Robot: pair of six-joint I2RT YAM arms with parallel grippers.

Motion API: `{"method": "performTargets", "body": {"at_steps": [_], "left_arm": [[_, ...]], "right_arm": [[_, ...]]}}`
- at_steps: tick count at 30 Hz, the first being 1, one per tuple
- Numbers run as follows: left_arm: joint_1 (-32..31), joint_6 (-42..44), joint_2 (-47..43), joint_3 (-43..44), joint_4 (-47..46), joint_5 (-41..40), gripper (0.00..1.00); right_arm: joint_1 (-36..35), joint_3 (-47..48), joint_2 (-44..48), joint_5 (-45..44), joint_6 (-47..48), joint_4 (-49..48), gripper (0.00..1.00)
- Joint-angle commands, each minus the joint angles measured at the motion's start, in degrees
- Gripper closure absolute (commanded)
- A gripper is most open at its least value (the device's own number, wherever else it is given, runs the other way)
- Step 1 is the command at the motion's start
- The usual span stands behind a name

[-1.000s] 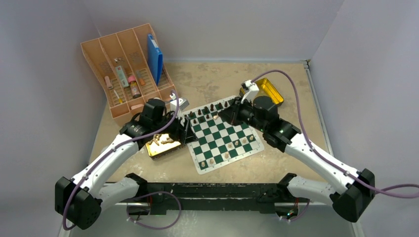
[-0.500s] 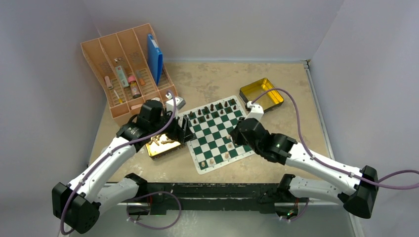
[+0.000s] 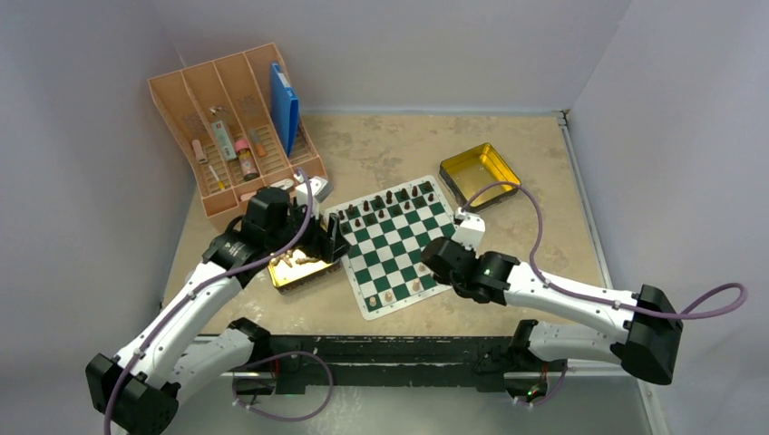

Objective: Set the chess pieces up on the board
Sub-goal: Place the chess piece on the chessboard.

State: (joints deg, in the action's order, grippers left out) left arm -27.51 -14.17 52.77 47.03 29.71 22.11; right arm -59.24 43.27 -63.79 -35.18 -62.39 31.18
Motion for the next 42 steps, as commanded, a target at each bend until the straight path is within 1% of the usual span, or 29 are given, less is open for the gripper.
{"method": "performTargets", "body": {"at_steps": [1, 5, 8, 12, 16, 23, 29, 35, 42], "left_arm": [[-0.17, -0.32, -3.25, 0.72, -1.31, -3.04, 0.23], [-0.18, -0.49, -5.06, 0.55, -1.87, -3.95, 0.23], [-0.14, -0.42, -6.12, 0.13, -2.34, -4.01, 0.23], [-0.18, -0.25, -5.98, 0.14, -2.81, -2.95, 0.23], [-0.18, -0.24, -5.67, 0.22, -3.1, -1.9, 0.23], [-0.18, -0.06, -6.07, 0.12, -3.38, -0.4, 0.23], [-0.17, -0.06, -5.94, 0.1, -3.7, 0.21, 0.23], [-0.18, -0.06, -6.28, -0.01, -3.76, 0.22, 0.23], [-0.17, -0.15, -6.02, -0.05, -3.43, -0.2, 0.23]], "right_arm": [[-0.26, -1.26, -0.44, -4.86, -5.47, 2.18, 0.94], [-0.26, -0.95, -4.12, -6.47, -9.19, 4.4, 0.93], [-0.26, -0.45, -6.99, -7.54, -10.32, 5.12, 0.92], [-0.26, -0.26, -8.36, -9.02, -12.34, 6.17, 0.92], [-0.26, -0.83, -8.77, -10.13, -13.48, 4.5, 0.9], [-0.21, 1.27, -14.06, -12.04, -15.18, 5.97, 0.88], [-0.26, 1.82, -15.91, -12.55, -14.88, 5.21, 0.88], [-0.26, 2.81, -16.03, -12.85, -12.6, 3.82, 0.89], [-0.43, 3.38, -19.05, -12.72, -12.23, 3.62, 0.88]]}}
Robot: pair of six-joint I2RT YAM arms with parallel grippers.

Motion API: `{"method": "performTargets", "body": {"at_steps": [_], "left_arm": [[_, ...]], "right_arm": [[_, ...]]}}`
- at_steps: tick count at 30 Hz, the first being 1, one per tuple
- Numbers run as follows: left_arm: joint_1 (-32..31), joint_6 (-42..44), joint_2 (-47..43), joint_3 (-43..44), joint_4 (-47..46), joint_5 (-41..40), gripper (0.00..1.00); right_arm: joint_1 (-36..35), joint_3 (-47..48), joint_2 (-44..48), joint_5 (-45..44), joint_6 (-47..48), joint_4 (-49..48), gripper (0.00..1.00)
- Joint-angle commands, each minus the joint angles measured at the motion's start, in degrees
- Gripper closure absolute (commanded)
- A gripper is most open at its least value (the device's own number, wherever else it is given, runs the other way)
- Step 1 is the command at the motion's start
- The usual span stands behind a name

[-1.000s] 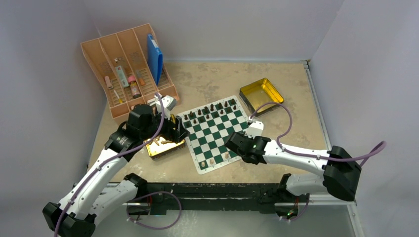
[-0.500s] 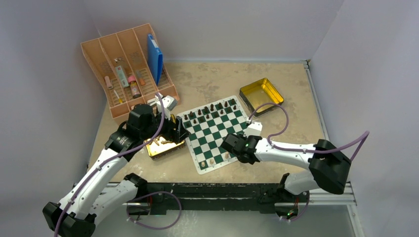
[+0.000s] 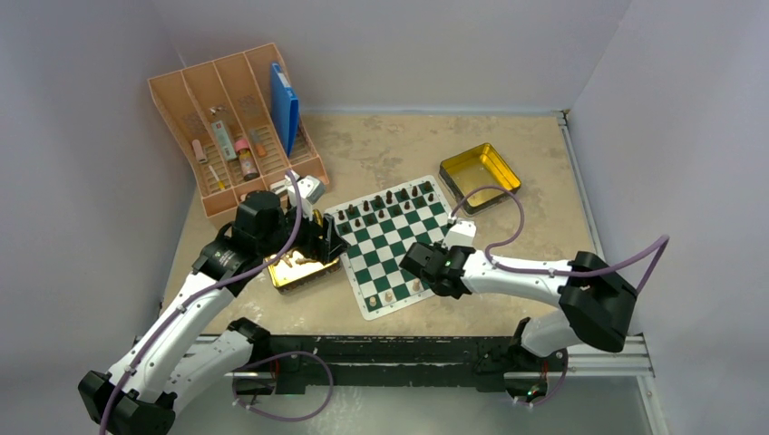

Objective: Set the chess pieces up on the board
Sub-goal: Place the chess piece on the chessboard.

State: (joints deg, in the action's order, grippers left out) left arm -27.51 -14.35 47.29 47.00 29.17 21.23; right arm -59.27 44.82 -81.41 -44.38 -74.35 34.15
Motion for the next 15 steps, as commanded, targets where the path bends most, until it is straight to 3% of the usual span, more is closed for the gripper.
{"method": "performTargets", "body": {"at_steps": [1, 7, 15], "left_arm": [[-0.18, 0.02, -0.62, -0.05, -2.89, 0.65, 0.23], [-0.11, -0.05, -0.49, -0.07, -3.07, 0.64, 0.23], [-0.18, 0.02, -0.66, -0.1, -2.98, 0.56, 0.23]], "right_arm": [[-0.41, 1.8, -1.84, -3.66, -0.29, 0.86, 0.88], [-0.54, 2.45, -2.62, -4.62, -1.09, 2.03, 0.86], [-1.26, 3.29, -2.86, -2.93, -0.03, 0.53, 0.69]]}}
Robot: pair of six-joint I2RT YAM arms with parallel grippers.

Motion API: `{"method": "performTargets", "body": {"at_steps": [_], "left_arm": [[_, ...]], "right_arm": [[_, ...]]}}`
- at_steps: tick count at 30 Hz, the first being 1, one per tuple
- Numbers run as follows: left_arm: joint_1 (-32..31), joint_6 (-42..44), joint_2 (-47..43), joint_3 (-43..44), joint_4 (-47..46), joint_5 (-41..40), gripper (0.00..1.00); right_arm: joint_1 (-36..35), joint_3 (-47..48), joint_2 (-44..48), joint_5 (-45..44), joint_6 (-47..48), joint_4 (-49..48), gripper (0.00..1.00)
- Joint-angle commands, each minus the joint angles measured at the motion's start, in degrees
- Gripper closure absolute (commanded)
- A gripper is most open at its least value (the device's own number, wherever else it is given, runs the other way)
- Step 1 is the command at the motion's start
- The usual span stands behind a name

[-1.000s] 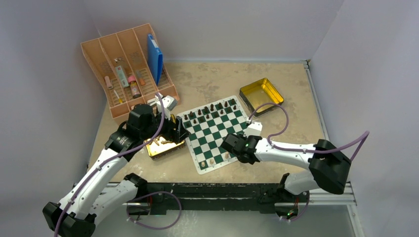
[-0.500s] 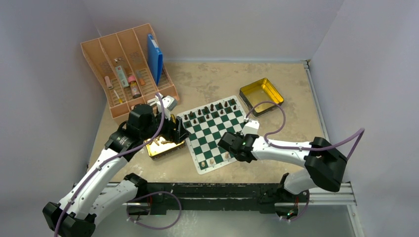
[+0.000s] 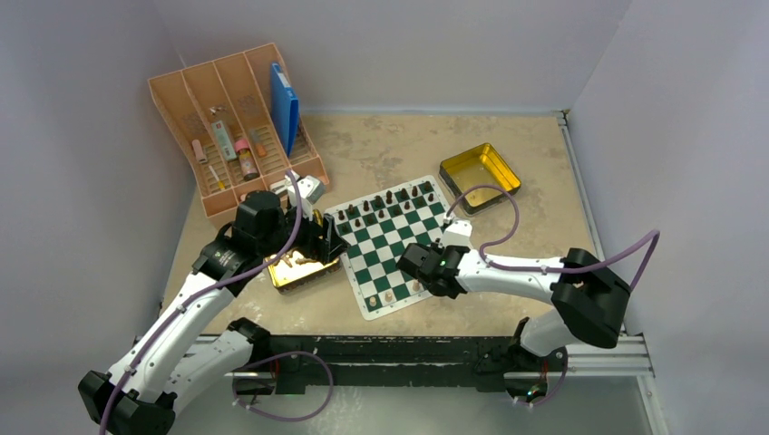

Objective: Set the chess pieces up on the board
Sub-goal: Place the chess piece on the chessboard, then pick up the chess piece from the storage box.

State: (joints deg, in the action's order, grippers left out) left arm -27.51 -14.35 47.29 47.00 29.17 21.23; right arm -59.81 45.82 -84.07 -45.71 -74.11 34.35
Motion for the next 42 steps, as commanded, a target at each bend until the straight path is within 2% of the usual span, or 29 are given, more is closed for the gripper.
{"method": "performTargets", "body": {"at_steps": [1, 8, 14, 20, 25, 27, 31, 36, 40, 42], "left_arm": [[-0.11, 0.02, -0.62, -0.07, -2.98, 0.56, 0.23], [-0.16, -0.05, -0.53, -0.15, -2.88, 0.4, 0.23], [-0.16, -1.37, 0.68, -0.22, -2.34, -2.29, 0.23], [-0.18, -5.35, 4.17, 1.46, 1.61, -9.65, 0.24], [0.1, -7.39, 9.72, 3.18, 5.8, -16.42, 0.26], [1.96, -7.51, 11.91, 3.15, 6.33, -17.42, 0.27], [8.88, -7.36, 16.17, 3.12, 6.1, -12.63, 0.33], [12.39, -6.62, 22.25, 4.77, 6.46, -15.15, 0.38], [16.74, -5.01, 27.33, 6.05, 5.18, -12.7, 0.48], [17.82, -4.36, 29.77, 7.07, 6.27, -13.95, 0.49]], "right_arm": [[-0.74, 2.33, -0.07, -1.28, 0.04, -0.12, 0.68], [-0.87, 2.74, 1.25, -0.25, 1.27, -0.95, 0.67], [-0.91, 5.39, 3.39, -1.46, 0.24, 5.54, 0.62], [-0.87, 6.3, 9.39, -1.18, 2.7, 6.54, 0.56], [-0.91, 5.86, 15.44, 2.12, 10.72, 0.12, 0.51], [-0.91, 5.07, 18.17, 4.11, 12.91, -2.79, 0.52], [-0.91, 2.85, 23.96, 7.35, 16.48, -8.66, 0.55], [-0.86, 0.34, 30.15, 8.72, 22.87, -14.92, 0.55], [-0.89, 0.59, 33.22, 10.84, 28.01, -17.91, 0.54], [-0.86, 1.12, 34.19, 12.67, 29.73, -18.83, 0.54]]}}
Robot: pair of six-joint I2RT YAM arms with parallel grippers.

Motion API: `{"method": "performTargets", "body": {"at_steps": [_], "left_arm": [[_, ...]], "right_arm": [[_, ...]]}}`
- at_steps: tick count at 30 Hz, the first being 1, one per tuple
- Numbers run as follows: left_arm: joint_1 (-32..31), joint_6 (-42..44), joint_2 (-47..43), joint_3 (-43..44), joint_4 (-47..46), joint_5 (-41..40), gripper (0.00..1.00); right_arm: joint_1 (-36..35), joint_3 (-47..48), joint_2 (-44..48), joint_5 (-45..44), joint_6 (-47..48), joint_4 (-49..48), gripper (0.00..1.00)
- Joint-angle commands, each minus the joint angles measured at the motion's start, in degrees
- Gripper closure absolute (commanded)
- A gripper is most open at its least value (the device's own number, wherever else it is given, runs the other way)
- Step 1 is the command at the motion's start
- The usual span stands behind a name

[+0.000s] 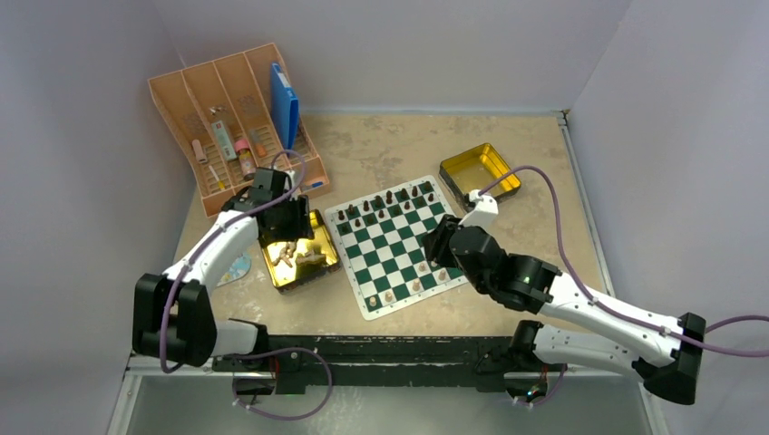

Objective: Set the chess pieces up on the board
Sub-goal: Pick up the chess piece from the storage box.

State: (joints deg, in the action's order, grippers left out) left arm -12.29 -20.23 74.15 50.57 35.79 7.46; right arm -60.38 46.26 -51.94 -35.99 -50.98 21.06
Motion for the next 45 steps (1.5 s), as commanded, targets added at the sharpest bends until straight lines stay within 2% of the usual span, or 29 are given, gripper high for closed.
{"method": "performTargets", "body": {"at_steps": [1, 16, 33, 42, 45], "left_arm": [[2.95, 1.66, 3.95, 4.02, 0.24, -1.72, 0.5], [4.0, 1.95, 11.97, 4.53, 2.13, -6.92, 0.58], [4.03, 2.8, 17.51, 5.88, 2.62, -4.66, 0.72], [3.95, 3.9, 17.54, 6.51, 3.01, -2.84, 0.95], [3.94, 3.64, 15.59, 6.81, 3.06, -2.2, 0.98]], "right_arm": [[-0.33, 0.82, 2.49, 3.61, 7.27, -5.85, 0.54], [-0.33, 0.01, 9.67, 5.06, 9.59, -3.47, 0.54], [-0.34, -0.22, 11.8, 4.77, 9.76, -3.85, 0.54], [-0.35, -0.44, 11.42, 4.54, 9.73, -5.58, 0.54], [-0.35, 0.02, 11.43, 5.69, 10.0, -7.1, 0.55]]}}
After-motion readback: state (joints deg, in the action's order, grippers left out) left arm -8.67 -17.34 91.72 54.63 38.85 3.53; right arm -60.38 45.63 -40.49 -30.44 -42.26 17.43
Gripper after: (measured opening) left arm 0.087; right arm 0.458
